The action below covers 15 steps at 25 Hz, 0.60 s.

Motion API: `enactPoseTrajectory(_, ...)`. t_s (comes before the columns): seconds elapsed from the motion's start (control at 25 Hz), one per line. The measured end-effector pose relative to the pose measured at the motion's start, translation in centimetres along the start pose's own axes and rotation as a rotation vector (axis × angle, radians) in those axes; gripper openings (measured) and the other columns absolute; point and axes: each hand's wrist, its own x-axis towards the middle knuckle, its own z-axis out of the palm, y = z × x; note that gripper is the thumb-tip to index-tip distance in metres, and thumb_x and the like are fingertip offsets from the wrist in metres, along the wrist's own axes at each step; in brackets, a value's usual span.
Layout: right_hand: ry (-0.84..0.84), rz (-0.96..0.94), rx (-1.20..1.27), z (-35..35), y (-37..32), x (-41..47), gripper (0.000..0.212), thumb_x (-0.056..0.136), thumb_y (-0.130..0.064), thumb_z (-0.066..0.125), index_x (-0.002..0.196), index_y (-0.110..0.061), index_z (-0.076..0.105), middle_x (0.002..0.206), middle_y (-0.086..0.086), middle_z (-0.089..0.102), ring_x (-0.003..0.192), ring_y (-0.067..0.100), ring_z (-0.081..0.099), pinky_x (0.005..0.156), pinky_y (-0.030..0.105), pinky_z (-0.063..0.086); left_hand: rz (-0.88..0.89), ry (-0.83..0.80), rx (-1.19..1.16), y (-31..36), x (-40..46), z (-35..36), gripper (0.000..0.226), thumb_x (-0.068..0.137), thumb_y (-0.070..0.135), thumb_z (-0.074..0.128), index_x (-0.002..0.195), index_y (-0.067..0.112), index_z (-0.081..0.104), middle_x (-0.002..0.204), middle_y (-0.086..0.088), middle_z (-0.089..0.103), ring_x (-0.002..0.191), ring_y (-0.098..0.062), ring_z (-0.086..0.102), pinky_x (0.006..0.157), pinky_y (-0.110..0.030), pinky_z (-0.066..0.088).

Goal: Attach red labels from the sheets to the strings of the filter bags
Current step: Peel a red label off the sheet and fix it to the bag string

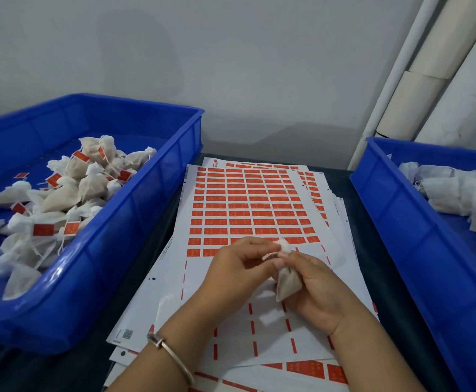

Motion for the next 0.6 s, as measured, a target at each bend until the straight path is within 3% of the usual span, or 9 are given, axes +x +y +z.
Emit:
enactPoseTrajectory(0.08,0.026,0.000,-0.005,0.0,0.0,0.0,0.020,0.083,-0.018,0.060,0.091,-0.013,0.077,0.102,0.008,0.072,0.101,0.021,0.065,0.088,0.030,0.053,0.042,0.062,0.084,-0.4,0.2,0.0,0.019,0.081,0.021,0.068,0.096,0.031,0.072,0.080,0.033,0.062,0.086,0.017,0.056,0.068,0.001,0.041)
enactPoseTrajectory(0.32,0.109,0.043,-0.031,0.2,0.0,0.0,0.027,0.064,-0.019,0.071,0.091,-0.015,0.074,0.073,0.005,0.064,0.070,0.016,0.056,0.064,0.026,0.053,0.026,0.338,0.233,-0.8,0.7,-0.5,0.015,0.080,0.029,0.067,0.081,0.044,0.062,0.075,0.033,0.057,0.080,0.009,0.057,0.059,-0.002,0.042)
enactPoseTrajectory(0.48,0.038,0.046,-0.128,0.4,-0.2,-0.3,0.025,0.065,-0.021,0.070,0.087,-0.027,0.078,0.090,-0.002,0.074,0.078,0.018,0.068,0.070,0.025,0.055,-0.086,0.554,0.202,-0.3,1.4,-2.0,0.012,0.081,0.031,0.066,0.081,0.041,0.059,0.077,0.028,0.056,0.077,0.001,0.057,0.064,-0.008,0.038)
enactPoseTrajectory(0.6,-0.071,0.049,-0.299,0.5,-0.3,-0.8,0.031,0.066,-0.027,0.071,0.093,-0.042,0.074,0.101,-0.012,0.071,0.093,0.015,0.069,0.074,0.024,0.054,-0.105,0.581,0.152,0.2,1.3,-2.6,0.015,0.081,0.030,0.066,0.076,0.043,0.059,0.077,0.028,0.057,0.077,0.002,0.058,0.063,-0.008,0.038)
